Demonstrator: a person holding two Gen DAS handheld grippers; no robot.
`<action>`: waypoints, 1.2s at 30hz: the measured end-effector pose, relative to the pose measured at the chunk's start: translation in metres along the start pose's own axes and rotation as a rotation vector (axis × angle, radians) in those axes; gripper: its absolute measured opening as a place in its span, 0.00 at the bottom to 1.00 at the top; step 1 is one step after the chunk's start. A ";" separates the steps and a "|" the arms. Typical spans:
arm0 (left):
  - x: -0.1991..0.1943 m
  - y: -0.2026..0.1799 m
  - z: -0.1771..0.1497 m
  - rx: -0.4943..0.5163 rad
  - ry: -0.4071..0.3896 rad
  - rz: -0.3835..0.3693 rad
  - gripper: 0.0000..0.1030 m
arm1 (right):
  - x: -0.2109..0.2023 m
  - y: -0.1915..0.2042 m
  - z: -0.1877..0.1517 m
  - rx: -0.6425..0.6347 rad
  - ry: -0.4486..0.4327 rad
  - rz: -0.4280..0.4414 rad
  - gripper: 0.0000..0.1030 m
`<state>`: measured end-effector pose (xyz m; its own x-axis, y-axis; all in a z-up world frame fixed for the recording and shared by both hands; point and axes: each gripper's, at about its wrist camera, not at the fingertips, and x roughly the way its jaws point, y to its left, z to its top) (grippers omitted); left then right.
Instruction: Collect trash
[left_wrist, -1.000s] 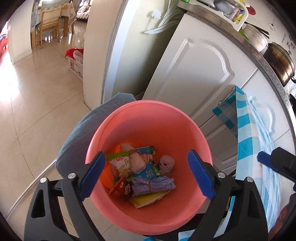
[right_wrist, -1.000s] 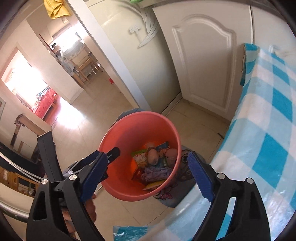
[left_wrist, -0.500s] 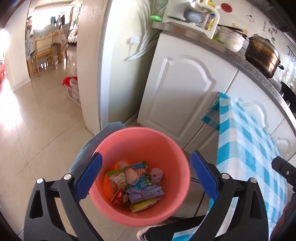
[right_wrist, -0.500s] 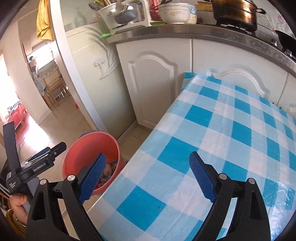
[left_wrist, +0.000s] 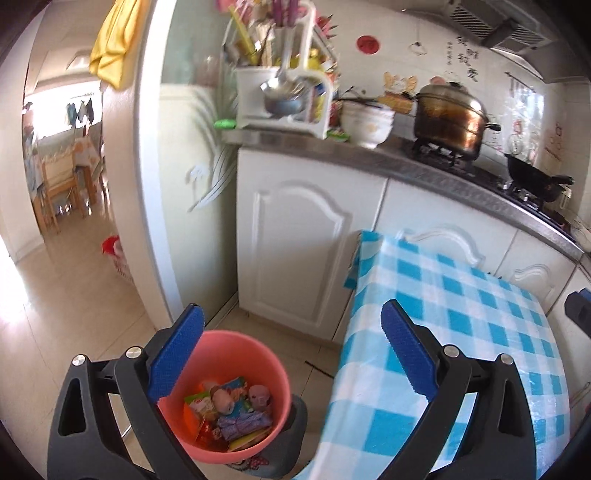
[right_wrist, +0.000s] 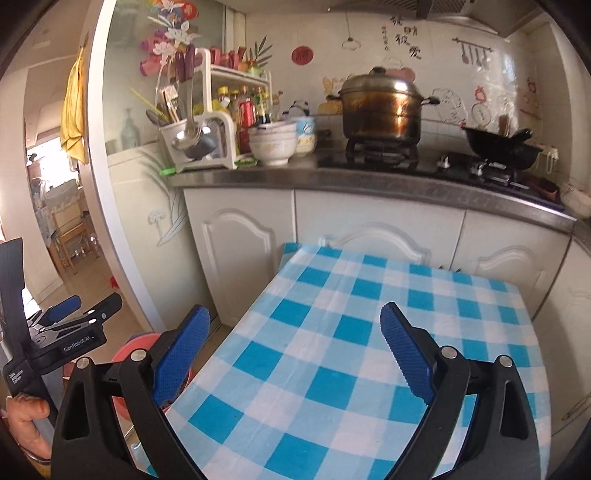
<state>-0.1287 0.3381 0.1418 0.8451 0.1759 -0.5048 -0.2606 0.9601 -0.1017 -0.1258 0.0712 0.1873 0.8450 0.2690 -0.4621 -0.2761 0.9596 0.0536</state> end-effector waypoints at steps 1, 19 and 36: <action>-0.005 -0.008 0.004 0.011 -0.016 -0.010 0.94 | -0.010 -0.004 0.004 0.001 -0.027 -0.019 0.91; -0.092 -0.115 0.031 0.134 -0.244 -0.154 0.96 | -0.141 -0.059 0.019 0.031 -0.338 -0.322 0.95; -0.137 -0.149 0.037 0.175 -0.348 -0.189 0.96 | -0.202 -0.068 0.013 0.040 -0.453 -0.473 0.95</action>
<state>-0.1881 0.1794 0.2578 0.9852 0.0277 -0.1689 -0.0285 0.9996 -0.0020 -0.2720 -0.0469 0.2886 0.9827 -0.1833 -0.0254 0.1827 0.9828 -0.0268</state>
